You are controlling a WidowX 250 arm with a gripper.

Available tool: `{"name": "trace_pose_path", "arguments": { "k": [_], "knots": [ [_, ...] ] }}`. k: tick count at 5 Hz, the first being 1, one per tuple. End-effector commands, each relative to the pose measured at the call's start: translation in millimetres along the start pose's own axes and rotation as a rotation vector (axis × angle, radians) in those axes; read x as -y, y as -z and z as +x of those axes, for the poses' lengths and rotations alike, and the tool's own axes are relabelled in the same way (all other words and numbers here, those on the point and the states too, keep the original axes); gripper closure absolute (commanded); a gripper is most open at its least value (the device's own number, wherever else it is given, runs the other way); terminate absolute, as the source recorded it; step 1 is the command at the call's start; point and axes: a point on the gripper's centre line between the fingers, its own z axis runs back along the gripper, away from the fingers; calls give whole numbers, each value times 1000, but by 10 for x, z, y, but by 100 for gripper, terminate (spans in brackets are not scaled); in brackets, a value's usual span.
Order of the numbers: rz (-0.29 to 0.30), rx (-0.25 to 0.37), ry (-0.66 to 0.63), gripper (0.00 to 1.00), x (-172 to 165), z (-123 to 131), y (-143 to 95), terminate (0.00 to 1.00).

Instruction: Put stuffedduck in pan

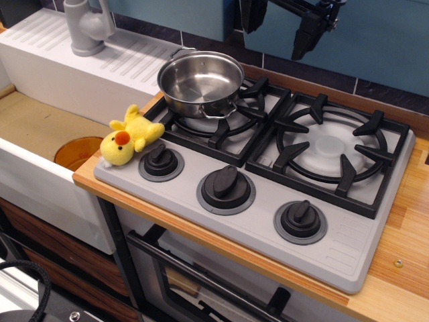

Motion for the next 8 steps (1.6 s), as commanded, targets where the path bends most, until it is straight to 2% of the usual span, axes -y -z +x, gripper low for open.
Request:
{"name": "trace_pose_path", "arguments": {
  "k": [1, 4, 6, 7, 8],
  "knots": [
    [0, 0, 0, 0, 0, 0, 0, 0],
    [42, 60, 60, 0, -673, -429, -51, 0],
    [70, 93, 15, 0, -908, -723, 176, 0],
    [47, 116, 24, 0, -1012, -877, 378, 0],
    [52, 154, 38, 0, -1100, -1054, 583, 0]
  ]
}}
